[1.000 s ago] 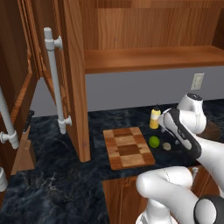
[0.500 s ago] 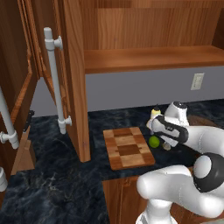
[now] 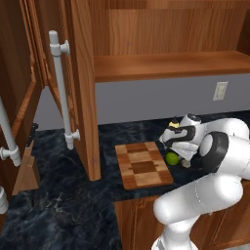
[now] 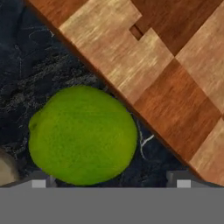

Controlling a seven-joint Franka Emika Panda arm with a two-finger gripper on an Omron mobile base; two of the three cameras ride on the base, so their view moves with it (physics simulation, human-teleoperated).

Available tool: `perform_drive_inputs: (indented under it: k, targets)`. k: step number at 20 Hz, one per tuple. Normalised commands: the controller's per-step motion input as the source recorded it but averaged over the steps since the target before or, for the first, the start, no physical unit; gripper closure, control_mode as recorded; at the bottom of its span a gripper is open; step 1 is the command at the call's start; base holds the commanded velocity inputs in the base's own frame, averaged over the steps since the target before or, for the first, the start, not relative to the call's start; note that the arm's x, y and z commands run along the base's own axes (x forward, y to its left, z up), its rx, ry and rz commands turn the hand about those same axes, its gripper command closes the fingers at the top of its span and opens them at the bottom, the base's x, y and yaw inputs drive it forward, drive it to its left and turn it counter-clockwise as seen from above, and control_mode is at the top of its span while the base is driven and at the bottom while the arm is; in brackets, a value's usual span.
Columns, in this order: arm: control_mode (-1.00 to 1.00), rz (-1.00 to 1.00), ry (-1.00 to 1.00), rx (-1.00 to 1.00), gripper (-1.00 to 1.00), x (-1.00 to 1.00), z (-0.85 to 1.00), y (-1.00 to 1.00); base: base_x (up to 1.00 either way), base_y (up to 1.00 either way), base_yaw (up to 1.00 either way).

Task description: Open the cabinet. Place the bowl and condiment on the counter. Then place the lime and garlic on the cutting board.

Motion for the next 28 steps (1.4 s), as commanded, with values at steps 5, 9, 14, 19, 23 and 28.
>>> perform_drive_inputs:
  k: [5,9,14,19,23,28]
  targets:
    - [-1.0,0.03,0.01,0.0,-1.0,-0.18,-0.19,0.03,0.0,0.0,0.0]
    - [-1.0,0.03,0.0,0.0,-1.0,-0.59,-0.14,0.19,0.0,0.0,0.0]
    - [-1.0,0.04,0.0,-0.01,-1.0,-0.58,-0.03,0.29,0.0,0.0,0.0]
    - [-1.0,0.05,0.0,-0.01,-1.0,-0.03,-0.06,0.18,0.0,0.0,0.0]
    - [-1.0,0.05,0.0,-0.01,1.0,0.01,-0.05,0.01,0.0,0.0,0.0]
    - [-1.0,0.04,-0.04,-0.05,1.0,-0.03,0.21,0.03,0.0,0.0,0.0]
